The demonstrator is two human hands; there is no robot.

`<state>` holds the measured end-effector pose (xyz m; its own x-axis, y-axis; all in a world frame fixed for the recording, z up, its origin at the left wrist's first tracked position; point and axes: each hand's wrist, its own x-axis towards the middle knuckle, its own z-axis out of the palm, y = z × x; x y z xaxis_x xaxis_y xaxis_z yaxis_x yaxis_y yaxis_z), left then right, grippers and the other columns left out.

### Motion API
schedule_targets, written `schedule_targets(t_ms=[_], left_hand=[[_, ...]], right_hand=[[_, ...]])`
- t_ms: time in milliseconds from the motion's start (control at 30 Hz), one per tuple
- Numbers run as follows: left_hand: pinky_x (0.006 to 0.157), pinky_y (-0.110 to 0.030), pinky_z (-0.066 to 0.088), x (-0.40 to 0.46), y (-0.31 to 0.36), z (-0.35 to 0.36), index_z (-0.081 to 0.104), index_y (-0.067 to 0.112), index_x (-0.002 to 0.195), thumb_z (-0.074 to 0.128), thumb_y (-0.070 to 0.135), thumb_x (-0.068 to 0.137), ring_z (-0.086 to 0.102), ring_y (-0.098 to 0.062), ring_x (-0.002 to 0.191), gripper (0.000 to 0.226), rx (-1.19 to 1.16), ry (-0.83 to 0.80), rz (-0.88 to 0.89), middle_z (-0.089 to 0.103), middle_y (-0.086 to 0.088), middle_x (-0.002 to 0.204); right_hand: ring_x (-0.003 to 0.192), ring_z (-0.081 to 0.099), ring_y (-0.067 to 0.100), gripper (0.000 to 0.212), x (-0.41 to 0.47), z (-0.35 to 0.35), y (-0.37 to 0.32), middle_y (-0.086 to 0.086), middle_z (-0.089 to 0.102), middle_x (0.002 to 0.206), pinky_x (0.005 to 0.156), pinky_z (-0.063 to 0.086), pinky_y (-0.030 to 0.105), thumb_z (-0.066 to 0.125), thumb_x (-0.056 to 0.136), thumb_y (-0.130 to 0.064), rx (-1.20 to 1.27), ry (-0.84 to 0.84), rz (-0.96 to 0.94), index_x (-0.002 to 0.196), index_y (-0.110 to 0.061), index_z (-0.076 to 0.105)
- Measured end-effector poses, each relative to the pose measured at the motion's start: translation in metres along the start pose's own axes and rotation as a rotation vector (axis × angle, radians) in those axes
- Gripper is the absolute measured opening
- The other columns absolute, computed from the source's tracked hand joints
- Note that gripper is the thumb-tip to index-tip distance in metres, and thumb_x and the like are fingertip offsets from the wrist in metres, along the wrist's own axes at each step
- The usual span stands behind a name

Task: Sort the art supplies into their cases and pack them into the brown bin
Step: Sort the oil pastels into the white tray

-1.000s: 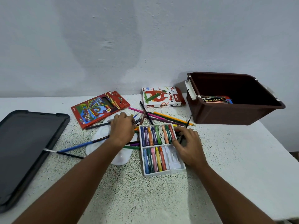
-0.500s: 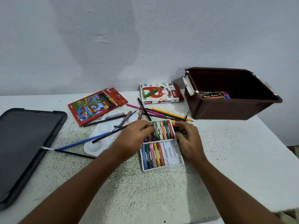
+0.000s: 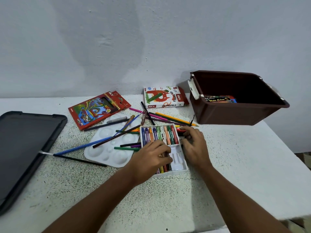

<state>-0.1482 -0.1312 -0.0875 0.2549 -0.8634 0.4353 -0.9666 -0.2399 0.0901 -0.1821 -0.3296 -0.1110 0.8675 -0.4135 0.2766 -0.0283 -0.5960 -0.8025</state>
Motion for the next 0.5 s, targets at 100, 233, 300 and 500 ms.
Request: schedule_targets(t_ms=[100, 233, 300, 500], left_hand=[[0.078, -0.032, 0.051, -0.0033, 0.0035, 0.0023, 0.073, 0.012, 0.100, 0.077, 0.003, 0.073, 0.062, -0.023, 0.097, 0.030, -0.033, 0.009, -0.027, 0.068, -0.008, 0.102], [0.077, -0.032, 0.050, -0.0064, 0.0060, 0.0085, 0.072, 0.010, 0.099, 0.071, 0.004, 0.076, 0.060, -0.021, 0.099, 0.024, -0.022, 0.099, -0.062, 0.070, -0.005, 0.102], [0.074, -0.031, 0.048, -0.0065, 0.0075, 0.0093, 0.073, 0.012, 0.095, 0.059, 0.014, 0.082, 0.057, -0.019, 0.099, 0.020, -0.026, 0.126, -0.088, 0.072, -0.001, 0.100], [0.071, -0.029, 0.043, -0.0039, 0.0104, 0.0076, 0.076, 0.019, 0.089, 0.057, 0.025, 0.081, 0.056, -0.016, 0.097, 0.021, -0.008, 0.101, -0.131, 0.073, 0.006, 0.096]], right_hand=[[0.095, 0.050, 0.014, 0.038, 0.0009, 0.0011, 0.0009, -0.005, 0.059, 0.099, 0.079, 0.045, 0.036, 0.050, 0.076, -0.021, -0.031, -0.006, -0.022, 0.111, -0.027, 0.062], [0.094, 0.051, 0.015, 0.036, 0.0010, 0.0017, 0.0023, -0.005, 0.059, 0.097, 0.078, 0.046, 0.037, 0.051, 0.076, -0.020, -0.038, 0.000, -0.048, 0.110, -0.027, 0.062], [0.093, 0.050, 0.015, 0.036, 0.0008, 0.0019, 0.0030, -0.006, 0.060, 0.097, 0.078, 0.045, 0.036, 0.050, 0.076, -0.021, -0.045, -0.001, -0.050, 0.110, -0.027, 0.062], [0.094, 0.048, 0.012, 0.037, 0.0012, 0.0021, 0.0030, -0.009, 0.060, 0.098, 0.076, 0.042, 0.031, 0.050, 0.076, -0.021, -0.064, -0.012, -0.058, 0.110, -0.029, 0.062]])
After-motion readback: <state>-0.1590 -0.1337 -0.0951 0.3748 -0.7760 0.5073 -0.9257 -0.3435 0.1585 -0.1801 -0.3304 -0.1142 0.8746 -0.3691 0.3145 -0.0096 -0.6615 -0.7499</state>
